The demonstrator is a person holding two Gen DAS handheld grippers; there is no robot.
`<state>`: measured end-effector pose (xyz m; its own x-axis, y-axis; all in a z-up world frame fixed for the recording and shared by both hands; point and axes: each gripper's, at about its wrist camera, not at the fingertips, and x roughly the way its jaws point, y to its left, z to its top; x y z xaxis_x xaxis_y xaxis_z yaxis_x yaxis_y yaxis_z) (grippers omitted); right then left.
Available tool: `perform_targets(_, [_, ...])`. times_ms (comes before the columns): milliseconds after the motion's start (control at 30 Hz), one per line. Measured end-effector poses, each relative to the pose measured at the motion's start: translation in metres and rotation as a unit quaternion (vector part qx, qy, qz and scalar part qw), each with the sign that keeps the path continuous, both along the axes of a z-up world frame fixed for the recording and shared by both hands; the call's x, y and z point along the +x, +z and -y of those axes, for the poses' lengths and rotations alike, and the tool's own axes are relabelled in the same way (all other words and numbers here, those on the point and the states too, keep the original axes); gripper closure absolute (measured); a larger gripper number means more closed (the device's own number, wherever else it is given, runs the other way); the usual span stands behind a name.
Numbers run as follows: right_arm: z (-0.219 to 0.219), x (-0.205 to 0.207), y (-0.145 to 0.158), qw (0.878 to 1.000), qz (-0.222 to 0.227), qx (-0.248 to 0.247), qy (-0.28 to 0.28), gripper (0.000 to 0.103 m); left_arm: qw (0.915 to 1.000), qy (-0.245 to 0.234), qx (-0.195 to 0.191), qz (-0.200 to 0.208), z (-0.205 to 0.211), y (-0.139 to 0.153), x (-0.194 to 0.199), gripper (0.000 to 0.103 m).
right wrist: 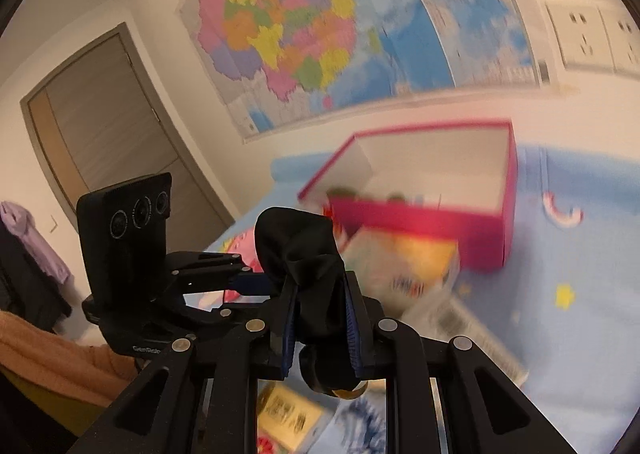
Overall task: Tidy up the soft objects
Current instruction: 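Carry the black cloth into the pink box and open the right gripper, then grasp the white wet-wipe pack beside the teddy bear with the right gripper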
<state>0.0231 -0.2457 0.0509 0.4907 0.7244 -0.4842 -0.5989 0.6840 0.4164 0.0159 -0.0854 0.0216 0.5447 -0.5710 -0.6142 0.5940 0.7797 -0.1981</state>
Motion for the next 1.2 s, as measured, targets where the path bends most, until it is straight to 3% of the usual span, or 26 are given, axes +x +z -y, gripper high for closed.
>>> perform_targets(200, [-0.003,0.044,0.024,1.000,0.026,-0.001,-0.011,0.083,0.9994,0.023,0.008,0.025,0.003,0.028,0.044,0.071])
perform_targets(400, [-0.008,0.093,0.033,0.999,0.030,-0.010,-0.027,0.083,0.9982,0.055,0.013,0.021,0.009,0.039,0.094,0.071])
perform_targets(633, [-0.010,0.143,0.020,0.998,0.005,-0.027,-0.049,0.083,0.9959,0.087,0.018,-0.020,0.013,0.031,0.144,0.071])
perform_targets(900, [-0.010,0.178,-0.017,0.994,-0.054,-0.053,-0.074,0.077,0.9897,0.113,0.064,-0.061,0.027,0.005,0.171,0.070])
perform_targets(967, [-0.008,0.183,-0.024,0.992,-0.066,-0.067,-0.090,0.072,0.9885,0.119,0.067,-0.066,0.026,0.003,0.173,0.065])
perform_targets(1033, [-0.005,0.186,-0.028,0.989,-0.072,-0.076,-0.105,0.064,0.9867,0.130,0.065,-0.072,0.021,0.002,0.175,0.043])
perform_targets(1100, [-0.003,0.183,-0.026,0.986,-0.066,-0.094,-0.124,0.059,0.9867,0.136,0.060,-0.065,0.018,0.004,0.174,0.042])
perform_targets(1200, [0.003,0.168,-0.016,0.988,-0.044,-0.082,-0.125,0.055,0.9877,0.139,0.055,-0.047,0.015,0.011,0.166,0.042])
